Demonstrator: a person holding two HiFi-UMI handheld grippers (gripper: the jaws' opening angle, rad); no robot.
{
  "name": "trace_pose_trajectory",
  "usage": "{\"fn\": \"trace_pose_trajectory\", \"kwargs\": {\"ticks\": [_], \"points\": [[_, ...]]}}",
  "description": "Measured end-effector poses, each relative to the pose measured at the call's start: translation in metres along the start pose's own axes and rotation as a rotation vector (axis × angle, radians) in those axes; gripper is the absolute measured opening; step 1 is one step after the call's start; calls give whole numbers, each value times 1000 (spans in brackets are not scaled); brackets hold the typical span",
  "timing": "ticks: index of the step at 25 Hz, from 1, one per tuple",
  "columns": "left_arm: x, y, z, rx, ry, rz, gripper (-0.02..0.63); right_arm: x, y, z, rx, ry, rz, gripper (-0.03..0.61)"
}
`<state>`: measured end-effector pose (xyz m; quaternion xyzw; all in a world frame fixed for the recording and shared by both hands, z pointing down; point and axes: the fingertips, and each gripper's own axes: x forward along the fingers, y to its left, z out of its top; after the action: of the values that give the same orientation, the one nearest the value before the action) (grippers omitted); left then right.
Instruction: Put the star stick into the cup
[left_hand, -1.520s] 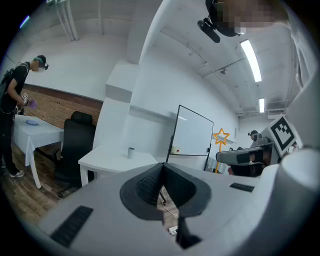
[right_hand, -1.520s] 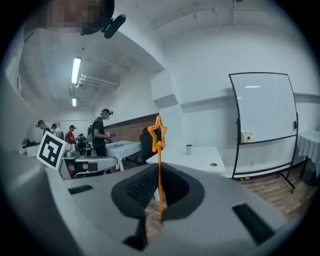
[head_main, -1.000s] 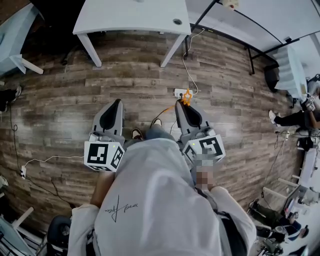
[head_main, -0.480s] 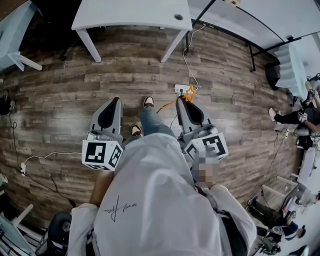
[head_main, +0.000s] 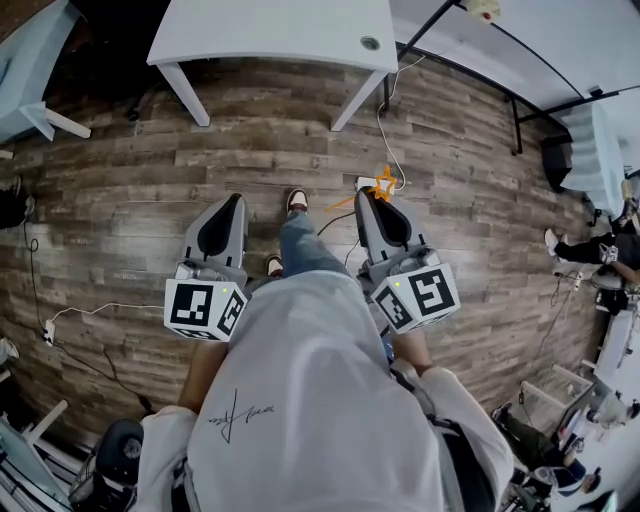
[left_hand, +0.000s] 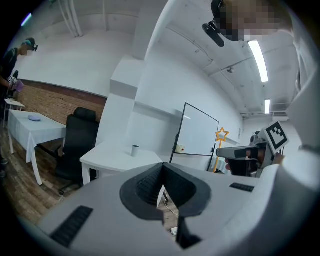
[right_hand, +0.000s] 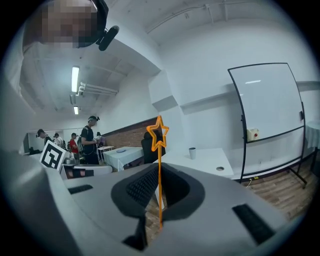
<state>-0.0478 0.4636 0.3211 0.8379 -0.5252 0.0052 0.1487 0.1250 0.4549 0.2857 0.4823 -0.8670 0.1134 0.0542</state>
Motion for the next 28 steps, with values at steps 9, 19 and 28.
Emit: {"fn": "trace_pose_trajectory", "kwargs": {"ticks": [9, 19, 28], "points": [[68, 20, 19, -7, 13, 7, 6, 56, -44, 14, 15, 21, 25, 20], [132, 32, 43, 20, 30, 26, 6, 111, -89, 30, 41, 19, 65, 20], [183, 33, 51, 42, 50, 31, 6, 146, -131, 47, 50, 1, 100, 20]]}}
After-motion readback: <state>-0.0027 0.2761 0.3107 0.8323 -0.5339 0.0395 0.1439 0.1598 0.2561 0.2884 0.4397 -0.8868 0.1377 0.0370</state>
